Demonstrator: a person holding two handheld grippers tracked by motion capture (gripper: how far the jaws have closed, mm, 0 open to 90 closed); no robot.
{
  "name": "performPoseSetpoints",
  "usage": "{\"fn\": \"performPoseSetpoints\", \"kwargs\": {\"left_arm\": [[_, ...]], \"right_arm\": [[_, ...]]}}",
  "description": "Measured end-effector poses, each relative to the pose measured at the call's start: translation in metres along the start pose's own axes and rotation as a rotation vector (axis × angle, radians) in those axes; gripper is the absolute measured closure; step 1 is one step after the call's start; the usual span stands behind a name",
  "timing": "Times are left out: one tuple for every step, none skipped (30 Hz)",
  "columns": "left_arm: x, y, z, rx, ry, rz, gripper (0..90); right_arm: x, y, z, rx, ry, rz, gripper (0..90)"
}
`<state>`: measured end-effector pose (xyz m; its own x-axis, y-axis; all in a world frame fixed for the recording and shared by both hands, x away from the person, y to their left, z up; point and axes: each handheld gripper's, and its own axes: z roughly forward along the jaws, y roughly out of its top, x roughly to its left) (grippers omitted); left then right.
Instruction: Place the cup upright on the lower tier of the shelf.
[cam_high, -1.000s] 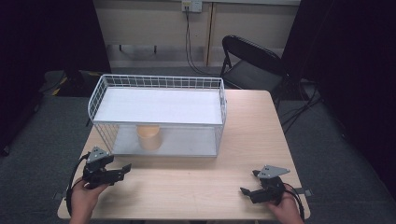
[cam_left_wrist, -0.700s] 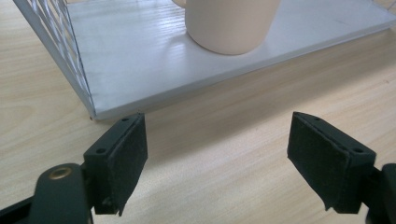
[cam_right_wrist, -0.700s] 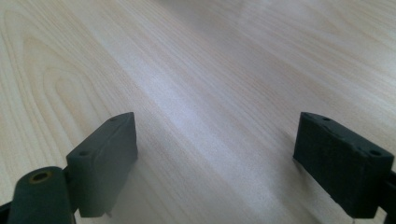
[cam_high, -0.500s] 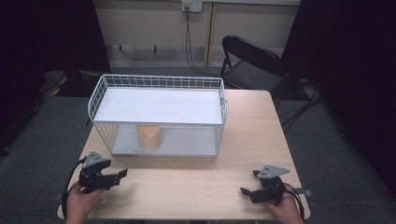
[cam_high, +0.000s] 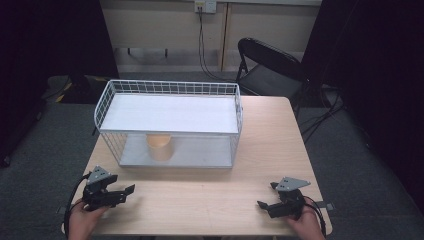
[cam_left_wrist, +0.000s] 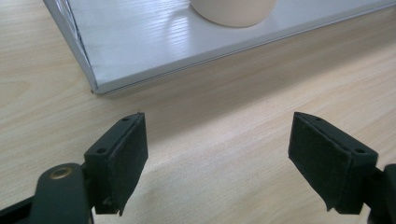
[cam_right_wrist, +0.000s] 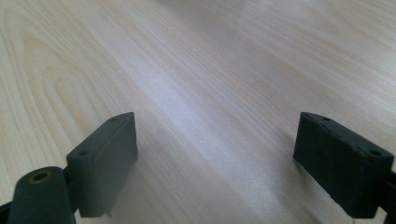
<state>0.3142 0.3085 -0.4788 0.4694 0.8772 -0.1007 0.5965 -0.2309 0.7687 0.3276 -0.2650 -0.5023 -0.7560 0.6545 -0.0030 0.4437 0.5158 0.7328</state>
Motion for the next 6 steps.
{"fn": "performPoseSetpoints", "kwargs": {"left_arm": [[-0.0004,-0.0004,0.0006,0.002,0.004,0.000,19.9],[-0.0008,-0.0008,0.0012,0.006,-0.001,0.003,19.8],[-0.0013,-0.0010,0.0017,0.010,-0.004,0.009,19.9],[-0.0025,-0.0013,0.0023,0.016,0.001,0.015,19.8],[-0.0035,-0.0014,0.0028,0.017,0.001,0.024,20.0],[-0.0044,-0.0016,0.0031,0.016,-0.002,0.025,20.4]], "right_arm": [[0.0000,0.0000,0.0000,0.000,0.000,0.000,12.7],[0.0000,0.0000,0.0000,0.000,0.000,0.000,12.7],[0.0000,0.0000,0.0000,0.000,0.000,0.000,12.7],[0.0000,0.0000,0.0000,0.000,0.000,0.000,12.7],[-0.0001,0.0000,0.0000,0.000,0.001,0.000,12.7],[0.0000,0.0000,0.0000,0.001,0.000,0.000,12.7]]}}
